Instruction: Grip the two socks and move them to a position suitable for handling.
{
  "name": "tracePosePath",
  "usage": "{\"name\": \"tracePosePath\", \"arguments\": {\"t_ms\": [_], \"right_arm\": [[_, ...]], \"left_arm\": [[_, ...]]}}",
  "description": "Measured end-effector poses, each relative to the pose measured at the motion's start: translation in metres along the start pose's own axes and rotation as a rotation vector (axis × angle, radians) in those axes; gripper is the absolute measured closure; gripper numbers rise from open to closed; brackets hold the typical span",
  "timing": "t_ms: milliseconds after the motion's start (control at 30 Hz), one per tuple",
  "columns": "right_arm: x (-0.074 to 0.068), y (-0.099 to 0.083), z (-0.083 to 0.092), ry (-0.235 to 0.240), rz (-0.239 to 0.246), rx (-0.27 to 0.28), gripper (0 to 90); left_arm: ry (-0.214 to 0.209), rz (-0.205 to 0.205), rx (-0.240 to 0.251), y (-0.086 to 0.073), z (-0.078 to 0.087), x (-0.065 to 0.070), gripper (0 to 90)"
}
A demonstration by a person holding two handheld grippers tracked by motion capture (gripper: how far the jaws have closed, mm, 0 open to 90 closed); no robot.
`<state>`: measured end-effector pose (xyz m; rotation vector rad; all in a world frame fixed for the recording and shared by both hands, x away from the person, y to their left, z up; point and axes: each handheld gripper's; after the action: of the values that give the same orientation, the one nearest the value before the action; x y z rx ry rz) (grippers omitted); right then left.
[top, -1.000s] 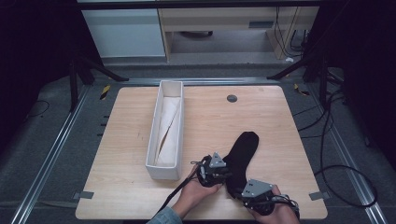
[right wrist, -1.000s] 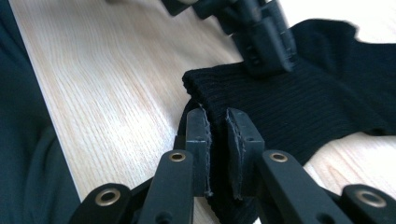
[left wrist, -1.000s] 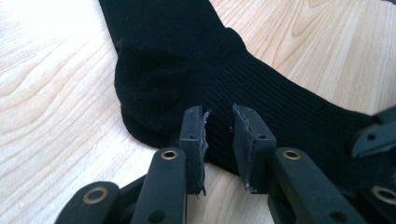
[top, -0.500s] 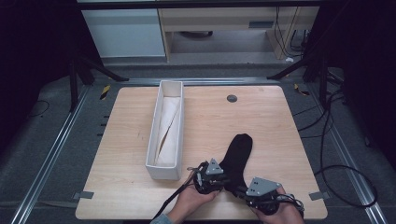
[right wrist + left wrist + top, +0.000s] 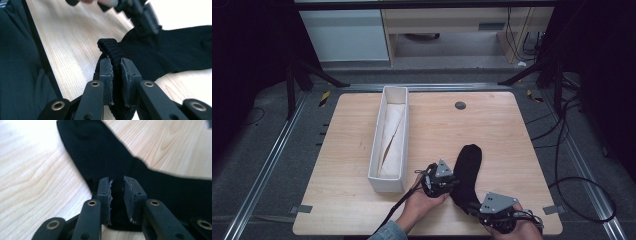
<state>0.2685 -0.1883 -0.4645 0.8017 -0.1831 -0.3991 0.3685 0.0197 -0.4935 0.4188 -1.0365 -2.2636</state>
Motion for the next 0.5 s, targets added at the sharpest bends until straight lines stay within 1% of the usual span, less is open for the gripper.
{"name": "tracePosePath", "arguments": {"t_ms": [100,167,300,500], "right_arm": [[0.001,0.002,0.007,-0.002,-0.001,0.014,80.4],[0.001,0.004,0.011,-0.006,-0.002,0.021,80.4],[0.004,0.011,0.018,-0.017,-0.002,0.044,80.4],[0.012,0.02,0.023,-0.029,-0.006,0.052,80.5]], "left_arm": [[-0.01,0.0,-0.023,-0.004,-0.003,-0.001,76.4],[-0.009,0.003,-0.026,-0.004,-0.003,0.0,76.9],[-0.023,-0.005,-0.037,-0.006,-0.003,0.001,77.1],[-0.036,-0.004,-0.043,-0.009,0.0,0.002,77.1]]}}
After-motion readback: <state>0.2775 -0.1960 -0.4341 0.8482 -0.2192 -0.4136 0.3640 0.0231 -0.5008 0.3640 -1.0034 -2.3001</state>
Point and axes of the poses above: each handheld gripper's, and its own axes: z roughly backward along the jaws, y roughly out of its top, x roughly to its right, and after that the axes turned 9 degrees about y, right-handed
